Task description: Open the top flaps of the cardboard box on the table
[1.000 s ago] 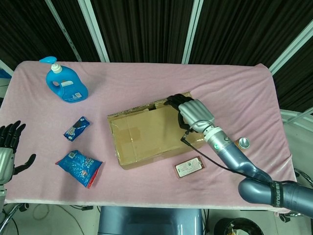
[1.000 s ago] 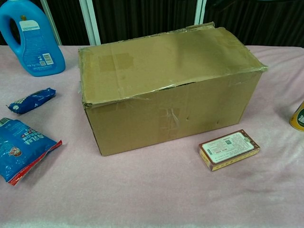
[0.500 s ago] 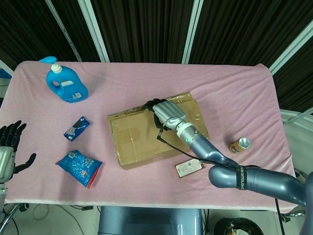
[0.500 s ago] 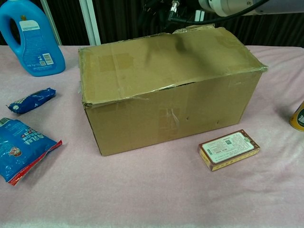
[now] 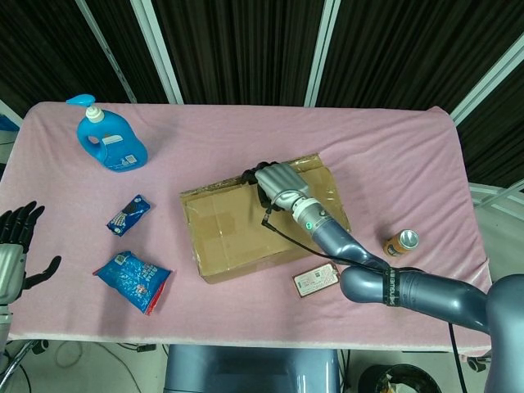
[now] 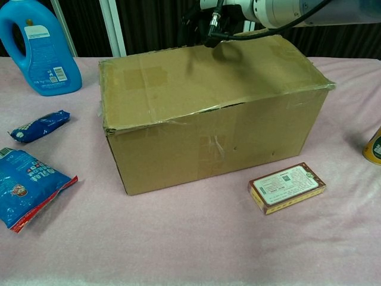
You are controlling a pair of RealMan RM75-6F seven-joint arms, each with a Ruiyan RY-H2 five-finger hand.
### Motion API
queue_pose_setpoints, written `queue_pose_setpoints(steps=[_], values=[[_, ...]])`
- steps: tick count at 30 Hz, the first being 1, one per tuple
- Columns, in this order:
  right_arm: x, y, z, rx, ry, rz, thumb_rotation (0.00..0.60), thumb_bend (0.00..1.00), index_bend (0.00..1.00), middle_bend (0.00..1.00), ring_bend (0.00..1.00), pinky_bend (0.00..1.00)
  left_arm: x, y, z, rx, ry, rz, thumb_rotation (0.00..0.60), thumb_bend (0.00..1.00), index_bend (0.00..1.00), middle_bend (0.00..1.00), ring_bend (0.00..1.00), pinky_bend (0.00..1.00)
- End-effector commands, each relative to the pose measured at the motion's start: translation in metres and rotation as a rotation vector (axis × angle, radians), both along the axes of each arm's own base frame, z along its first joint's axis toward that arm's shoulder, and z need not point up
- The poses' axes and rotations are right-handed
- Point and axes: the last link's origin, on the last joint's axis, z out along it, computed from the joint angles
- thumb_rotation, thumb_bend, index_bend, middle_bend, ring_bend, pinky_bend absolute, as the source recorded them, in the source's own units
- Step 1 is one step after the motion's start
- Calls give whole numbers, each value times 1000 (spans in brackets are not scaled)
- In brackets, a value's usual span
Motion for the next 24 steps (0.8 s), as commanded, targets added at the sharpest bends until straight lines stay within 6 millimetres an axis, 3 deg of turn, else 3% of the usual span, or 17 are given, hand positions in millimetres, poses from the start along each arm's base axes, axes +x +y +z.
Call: queue_pose_setpoints(steps=[1, 24], values=[[-1, -1, 2, -19, 2, 2, 600, 1000, 406, 450, 369, 247, 0, 0, 0, -2, -2, 2, 600, 264, 0, 11, 0, 0], [13, 4, 33, -69, 29, 38, 600, 1000, 443, 575, 485, 247, 0, 1, 0, -9, -19, 9, 600, 265, 0, 11, 0, 0]])
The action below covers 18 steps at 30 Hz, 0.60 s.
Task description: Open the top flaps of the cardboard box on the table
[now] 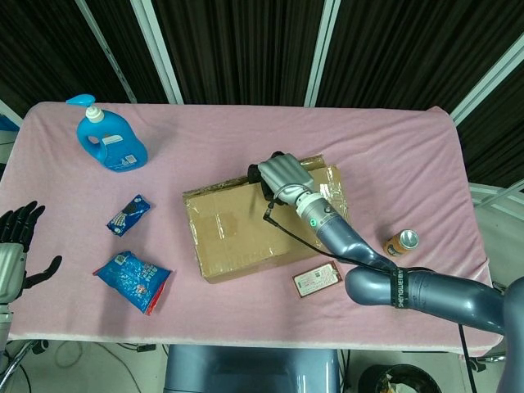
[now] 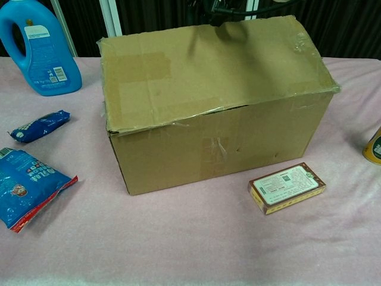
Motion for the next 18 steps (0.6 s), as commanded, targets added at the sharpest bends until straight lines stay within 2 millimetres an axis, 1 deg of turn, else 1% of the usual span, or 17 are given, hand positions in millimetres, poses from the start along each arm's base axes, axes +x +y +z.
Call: queue_pose_setpoints(steps=[1, 12, 18], values=[[1, 1, 6, -7, 9, 1, 600, 1000, 443, 577, 488, 247, 0, 0, 0, -1, 0, 0, 600, 265, 0, 11, 0, 0], [12, 8, 28, -29, 31, 19, 600, 1000, 443, 580, 491, 248, 0, 0, 0, -5, -2, -2, 600, 265, 0, 11, 0, 0], [16, 13, 46, -47, 58, 30, 600, 1000, 443, 580, 491, 248, 0, 0, -1, -7, -1, -3, 600, 265, 0, 11, 0, 0]])
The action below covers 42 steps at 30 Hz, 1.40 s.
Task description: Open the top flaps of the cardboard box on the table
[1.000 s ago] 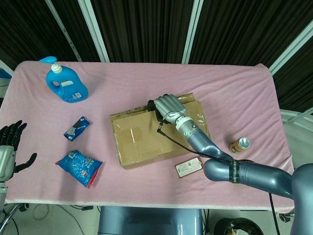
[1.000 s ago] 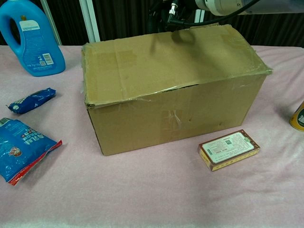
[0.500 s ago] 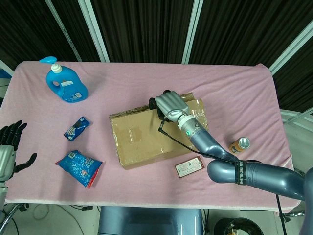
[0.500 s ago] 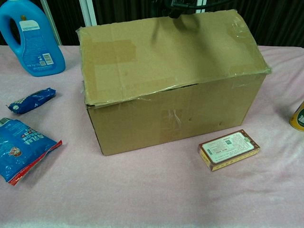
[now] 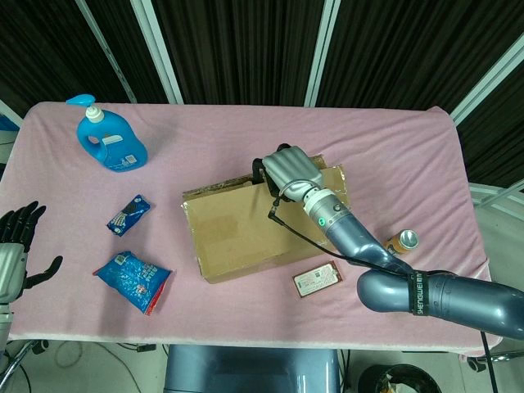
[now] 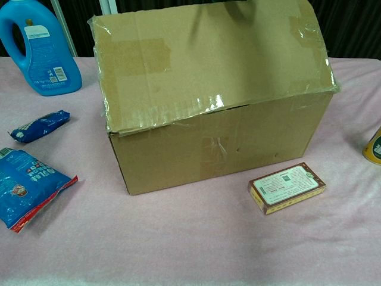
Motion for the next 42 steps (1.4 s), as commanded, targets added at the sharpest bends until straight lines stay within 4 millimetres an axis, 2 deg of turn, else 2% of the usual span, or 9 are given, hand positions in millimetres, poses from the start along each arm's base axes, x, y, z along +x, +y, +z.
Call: queue_pose_setpoints(steps=[1, 24, 30, 42], values=[[2, 3, 10, -10, 11, 3, 600, 1000, 443, 580, 492, 248, 0, 0, 0, -1, 1, 0, 600, 265, 0, 11, 0, 0], [-26, 50, 78, -14, 76, -83, 600, 1000, 443, 582, 491, 248, 2, -2, -2, 4, 20, -23, 600, 265, 0, 11, 0, 0], [-28, 63, 89, -7, 66, -86, 600, 1000, 443, 587, 491, 248, 2, -2, -2, 7, 23, -23, 600, 264, 0, 11, 0, 0], [-46, 90, 105, 22, 71, -129, 600, 1000, 442, 598, 505, 248, 2, -2, -3, 8, 28, -25, 600, 275, 0, 12, 0, 0]])
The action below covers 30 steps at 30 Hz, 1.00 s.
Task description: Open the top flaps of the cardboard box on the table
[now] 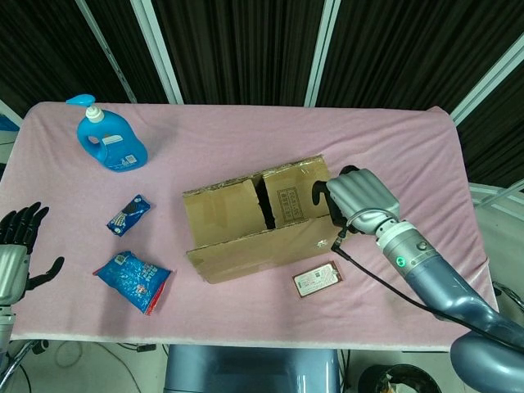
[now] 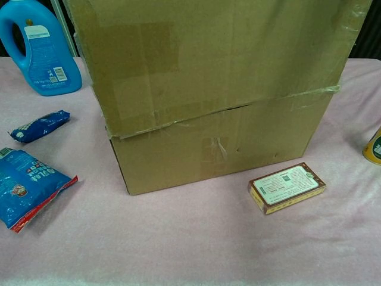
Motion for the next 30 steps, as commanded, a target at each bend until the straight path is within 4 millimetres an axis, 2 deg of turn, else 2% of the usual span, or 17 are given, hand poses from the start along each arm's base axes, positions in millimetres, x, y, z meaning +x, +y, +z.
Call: queue_pose_setpoints(steps=[1, 14, 23, 25, 28, 30], values=[[-5, 8, 2, 9, -14, -11, 600, 1000, 442, 598, 505, 248, 0, 0, 0, 1, 3, -2, 600, 278, 0, 12, 0, 0], [-26, 33, 11, 40, -43, -57, 600, 1000, 443, 598, 504, 248, -1, 1, -3, -2, 14, 4, 600, 277, 0, 12, 0, 0], [-51, 50, 2, 92, -56, -111, 600, 998, 443, 576, 489, 248, -1, 1, -3, -3, 20, 3, 600, 278, 0, 12, 0, 0], [-58, 50, 0, 91, -57, -122, 600, 968, 439, 555, 469, 248, 0, 1, -3, -3, 24, 0, 600, 278, 0, 11, 0, 0], [-72, 49, -1, 56, -59, -125, 600, 861, 402, 489, 409, 245, 0, 2, -3, -3, 33, -4, 600, 277, 0, 11, 0, 0], [-86, 49, -1, 9, -48, -120, 600, 768, 337, 409, 335, 240, 1, 2, -2, -4, 44, -6, 600, 277, 0, 11, 0, 0]])
